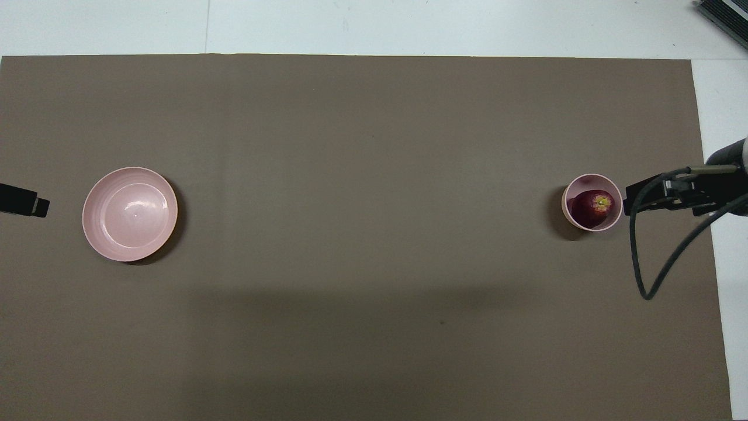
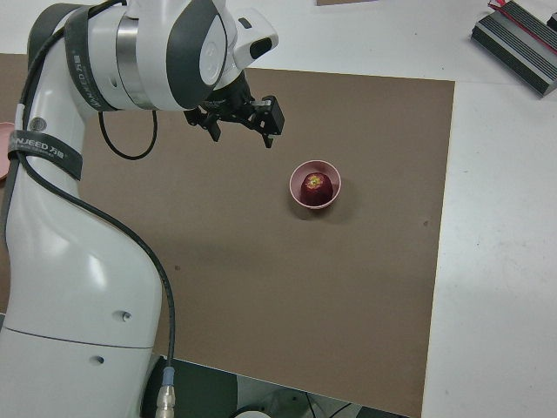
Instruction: Move apple from plate to bowl
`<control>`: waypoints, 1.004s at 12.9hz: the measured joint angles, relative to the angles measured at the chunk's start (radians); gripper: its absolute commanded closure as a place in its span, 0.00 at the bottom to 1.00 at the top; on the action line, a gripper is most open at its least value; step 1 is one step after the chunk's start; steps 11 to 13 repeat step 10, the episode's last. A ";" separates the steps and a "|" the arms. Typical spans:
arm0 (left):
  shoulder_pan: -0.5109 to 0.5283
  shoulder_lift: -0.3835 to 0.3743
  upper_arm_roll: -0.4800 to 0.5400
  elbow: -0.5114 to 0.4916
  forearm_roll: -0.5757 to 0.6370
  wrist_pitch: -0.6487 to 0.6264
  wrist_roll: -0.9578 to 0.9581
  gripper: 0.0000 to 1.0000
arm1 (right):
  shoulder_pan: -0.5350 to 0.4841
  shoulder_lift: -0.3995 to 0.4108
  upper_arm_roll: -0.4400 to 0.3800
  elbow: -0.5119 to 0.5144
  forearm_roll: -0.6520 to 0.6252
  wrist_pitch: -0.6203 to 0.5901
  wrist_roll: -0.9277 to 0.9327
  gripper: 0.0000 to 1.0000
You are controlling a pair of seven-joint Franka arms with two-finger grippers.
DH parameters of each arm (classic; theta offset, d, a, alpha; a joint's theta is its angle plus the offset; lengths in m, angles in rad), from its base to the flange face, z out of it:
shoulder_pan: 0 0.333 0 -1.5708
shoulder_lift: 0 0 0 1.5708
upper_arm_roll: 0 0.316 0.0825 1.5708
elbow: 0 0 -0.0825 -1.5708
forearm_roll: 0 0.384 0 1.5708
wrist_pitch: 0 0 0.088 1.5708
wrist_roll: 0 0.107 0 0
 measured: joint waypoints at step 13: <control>-0.008 0.000 -0.001 0.000 0.010 0.000 0.000 0.00 | 0.000 0.001 0.000 0.000 0.000 0.010 0.000 0.00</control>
